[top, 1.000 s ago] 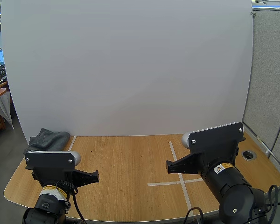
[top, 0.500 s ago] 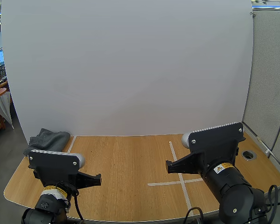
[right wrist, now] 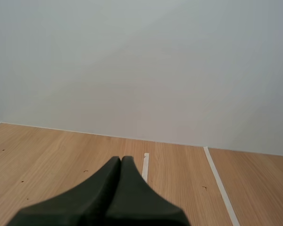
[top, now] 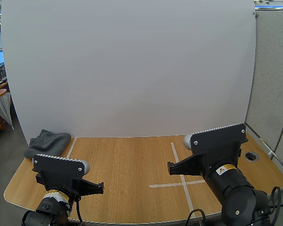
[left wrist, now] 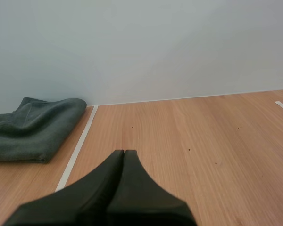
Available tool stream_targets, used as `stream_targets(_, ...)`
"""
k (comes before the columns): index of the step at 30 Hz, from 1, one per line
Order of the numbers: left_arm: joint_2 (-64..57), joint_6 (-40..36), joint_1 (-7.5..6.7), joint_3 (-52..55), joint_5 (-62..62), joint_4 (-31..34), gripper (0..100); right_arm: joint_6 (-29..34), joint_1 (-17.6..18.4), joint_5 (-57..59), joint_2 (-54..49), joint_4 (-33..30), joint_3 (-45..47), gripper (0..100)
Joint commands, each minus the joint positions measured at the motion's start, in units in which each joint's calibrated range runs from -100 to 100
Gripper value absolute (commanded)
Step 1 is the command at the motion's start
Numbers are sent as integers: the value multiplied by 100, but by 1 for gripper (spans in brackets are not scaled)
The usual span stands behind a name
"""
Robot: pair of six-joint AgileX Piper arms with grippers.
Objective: Fold the towel
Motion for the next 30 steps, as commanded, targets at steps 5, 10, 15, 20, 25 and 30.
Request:
stream_targets(5,-35,1,-29,0,-196,-90,0,33,6,-37,-42,-32,30,0)
stream_targets(10,-35,1,-29,0,-196,-90,0,33,6,-37,-42,-32,30,0)
stream_targets(15,-35,1,-29,0,-196,-90,0,33,6,-37,-42,-32,30,0)
stream_targets(20,-35,1,-29,0,-196,-90,0,33,195,-41,-246,-32,30,0)
stream_targets(25,-35,1,-29,0,-196,-90,0,33,480,-351,-246,-282,29,0)
stream_targets(30,-35,1,-29,0,-196,-90,0,33,550,-461,-246,-406,151,0)
